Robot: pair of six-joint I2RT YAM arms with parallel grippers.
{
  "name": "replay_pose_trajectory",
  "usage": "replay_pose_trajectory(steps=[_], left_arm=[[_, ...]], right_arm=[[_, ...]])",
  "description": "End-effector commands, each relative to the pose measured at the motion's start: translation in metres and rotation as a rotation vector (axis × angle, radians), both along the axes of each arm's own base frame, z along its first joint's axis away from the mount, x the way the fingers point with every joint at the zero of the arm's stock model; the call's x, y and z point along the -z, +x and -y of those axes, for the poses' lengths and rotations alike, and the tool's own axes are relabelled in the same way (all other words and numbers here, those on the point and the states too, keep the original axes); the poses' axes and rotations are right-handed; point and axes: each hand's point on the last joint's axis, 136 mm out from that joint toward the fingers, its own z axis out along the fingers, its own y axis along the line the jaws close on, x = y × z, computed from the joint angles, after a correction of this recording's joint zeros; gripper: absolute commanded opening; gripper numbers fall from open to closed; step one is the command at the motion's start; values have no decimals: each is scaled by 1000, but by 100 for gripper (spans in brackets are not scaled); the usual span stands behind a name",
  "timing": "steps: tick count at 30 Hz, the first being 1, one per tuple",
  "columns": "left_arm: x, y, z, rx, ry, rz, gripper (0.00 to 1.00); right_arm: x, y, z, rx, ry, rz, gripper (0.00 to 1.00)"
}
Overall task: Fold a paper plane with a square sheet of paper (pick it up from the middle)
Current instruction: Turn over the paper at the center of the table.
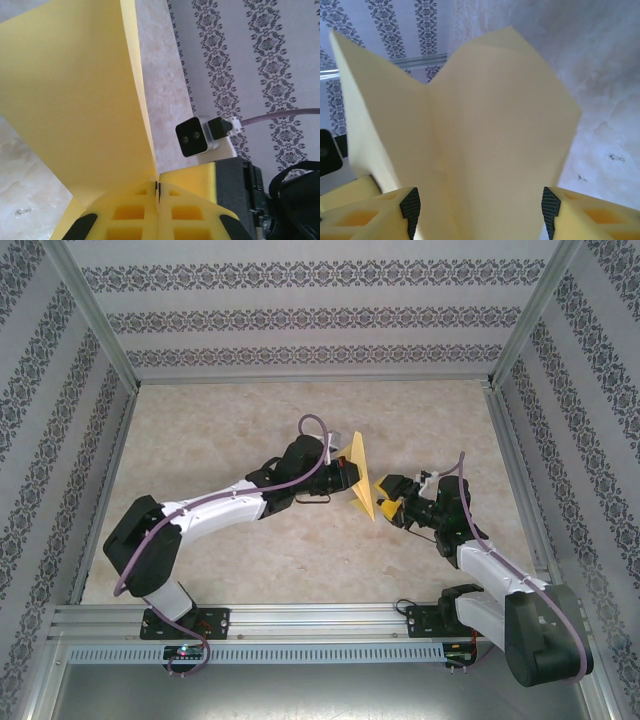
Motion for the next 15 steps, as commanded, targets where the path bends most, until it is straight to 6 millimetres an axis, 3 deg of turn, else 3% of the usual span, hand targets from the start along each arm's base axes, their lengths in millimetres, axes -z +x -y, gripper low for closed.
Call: replay_pose_trajectory(steps=[1,5,12,15], left_arm=[[-38,6,-6,-31,-65,92,0],[-43,5,-7,-29,-71,106,0],[-43,6,1,-18,-133,91,0],[-40,7,3,-15,-140,88,0]], right_arm=[[7,-4,5,20,-61,0,67],[11,-5,7,40,-64,-17,68],[-23,4,-10,27,78,38,68],[-26,5,-9,44,104,33,66]])
